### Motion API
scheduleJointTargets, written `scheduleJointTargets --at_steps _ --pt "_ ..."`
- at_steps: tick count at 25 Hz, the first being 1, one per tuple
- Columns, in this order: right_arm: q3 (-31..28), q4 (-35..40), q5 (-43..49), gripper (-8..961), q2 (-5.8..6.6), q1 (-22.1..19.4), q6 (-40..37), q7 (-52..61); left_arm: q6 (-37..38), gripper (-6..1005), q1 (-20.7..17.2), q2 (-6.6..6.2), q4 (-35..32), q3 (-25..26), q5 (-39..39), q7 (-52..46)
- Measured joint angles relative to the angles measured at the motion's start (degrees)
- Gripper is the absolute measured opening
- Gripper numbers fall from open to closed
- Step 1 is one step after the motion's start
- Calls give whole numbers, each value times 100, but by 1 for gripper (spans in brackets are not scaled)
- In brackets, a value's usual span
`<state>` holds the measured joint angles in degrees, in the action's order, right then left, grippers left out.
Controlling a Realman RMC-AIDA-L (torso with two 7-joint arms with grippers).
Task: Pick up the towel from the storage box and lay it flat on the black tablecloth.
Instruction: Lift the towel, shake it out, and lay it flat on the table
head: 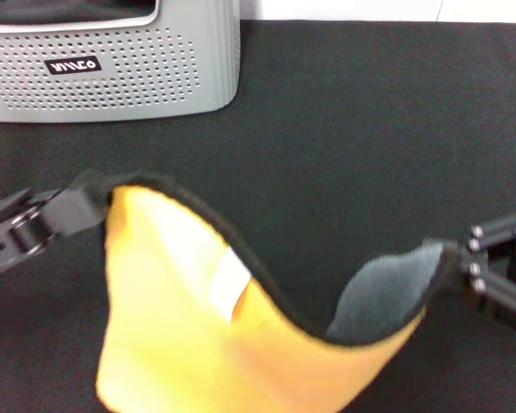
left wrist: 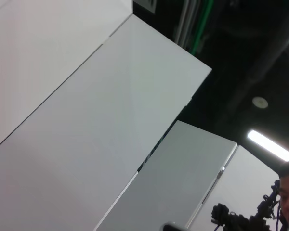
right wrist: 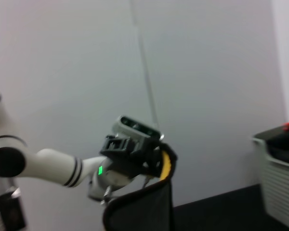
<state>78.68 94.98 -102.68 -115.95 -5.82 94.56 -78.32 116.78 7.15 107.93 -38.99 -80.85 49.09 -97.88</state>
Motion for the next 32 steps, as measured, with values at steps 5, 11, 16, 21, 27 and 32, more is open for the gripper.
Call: scheduleJointTargets --at_steps 5,11,16,21,27,32 --pt "-157 -1065 6 52 18 591 -367 -227 -19 10 798 62 1012 33 50 397" --pt "-185 -1441 -15 56 59 1099 -339 -285 -19 10 996 47 1120 238 88 450" --pt "-320 -528 30 58 87 863 -22 -92 -2 11 400 -69 85 238 60 169" --pt "-534 428 110 61 57 343 298 105 4 11 -134 -121 -777 228 67 -13" --pt "-466 1403 96 64 -9 -456 430 200 12 12 -601 -145 -1335 203 86 -114" --pt "-232 1688 66 67 -24 -853 526 235 19 13 -826 -245 -1604 58 94 -133"
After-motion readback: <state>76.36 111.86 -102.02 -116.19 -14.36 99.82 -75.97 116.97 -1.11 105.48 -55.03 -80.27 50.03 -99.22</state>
